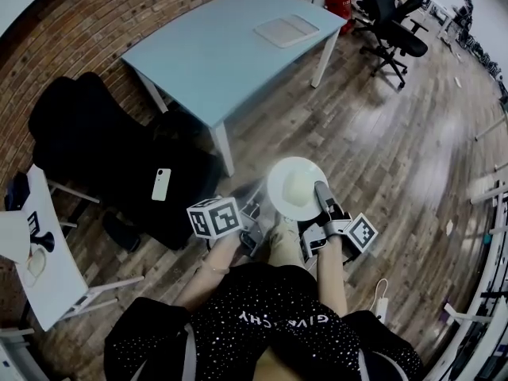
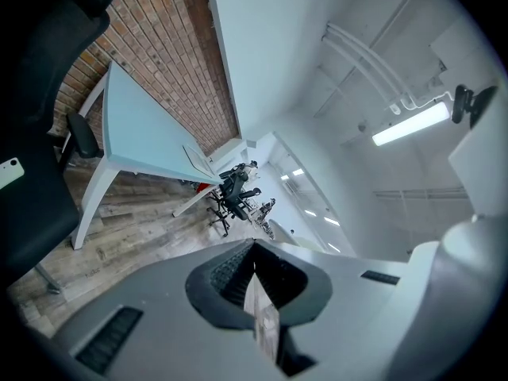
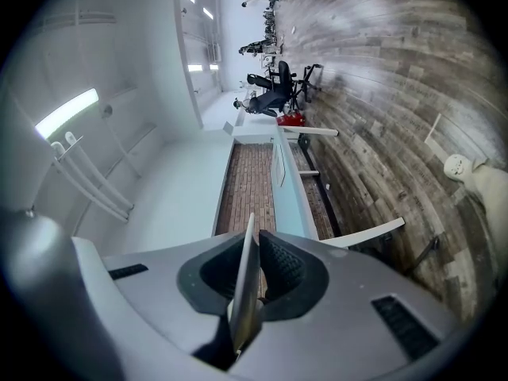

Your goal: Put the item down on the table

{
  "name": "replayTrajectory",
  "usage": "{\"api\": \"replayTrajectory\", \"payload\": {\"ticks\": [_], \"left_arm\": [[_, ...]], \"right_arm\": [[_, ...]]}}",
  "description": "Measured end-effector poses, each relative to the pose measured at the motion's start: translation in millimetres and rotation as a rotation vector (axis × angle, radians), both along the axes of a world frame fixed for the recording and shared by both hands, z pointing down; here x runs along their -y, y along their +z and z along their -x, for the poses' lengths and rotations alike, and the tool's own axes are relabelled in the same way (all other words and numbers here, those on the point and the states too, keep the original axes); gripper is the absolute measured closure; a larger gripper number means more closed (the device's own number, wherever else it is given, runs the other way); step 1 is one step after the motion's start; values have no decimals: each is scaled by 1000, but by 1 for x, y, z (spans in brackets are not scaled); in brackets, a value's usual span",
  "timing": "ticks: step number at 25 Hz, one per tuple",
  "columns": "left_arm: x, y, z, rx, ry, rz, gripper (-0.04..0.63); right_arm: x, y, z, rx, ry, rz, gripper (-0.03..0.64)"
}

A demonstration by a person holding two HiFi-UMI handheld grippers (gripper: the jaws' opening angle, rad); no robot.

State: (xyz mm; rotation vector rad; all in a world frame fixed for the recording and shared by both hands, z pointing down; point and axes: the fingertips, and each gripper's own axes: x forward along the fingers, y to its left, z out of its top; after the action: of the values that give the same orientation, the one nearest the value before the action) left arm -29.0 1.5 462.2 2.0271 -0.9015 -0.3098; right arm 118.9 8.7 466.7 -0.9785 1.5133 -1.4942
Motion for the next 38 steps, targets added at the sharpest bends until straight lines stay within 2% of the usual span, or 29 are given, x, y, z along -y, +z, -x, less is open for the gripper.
{"api": "replayTrajectory", "payload": {"ticks": [9, 16, 22, 38], "left_arm": [[110, -7, -31, -18, -53, -8, 583], [211, -24, -82, -44, -88, -30, 583], [267, -12, -108, -38, -110, -22, 583], [317, 14, -123, -32, -142, 18, 583]], "right_arm": [[114, -10, -38, -21, -34, -5, 584], [218, -22, -84, -39, -78, -17, 584], [284, -14, -115, -53, -89, -14, 584], [334, 19, -137, -28, -98, 43, 584]]}}
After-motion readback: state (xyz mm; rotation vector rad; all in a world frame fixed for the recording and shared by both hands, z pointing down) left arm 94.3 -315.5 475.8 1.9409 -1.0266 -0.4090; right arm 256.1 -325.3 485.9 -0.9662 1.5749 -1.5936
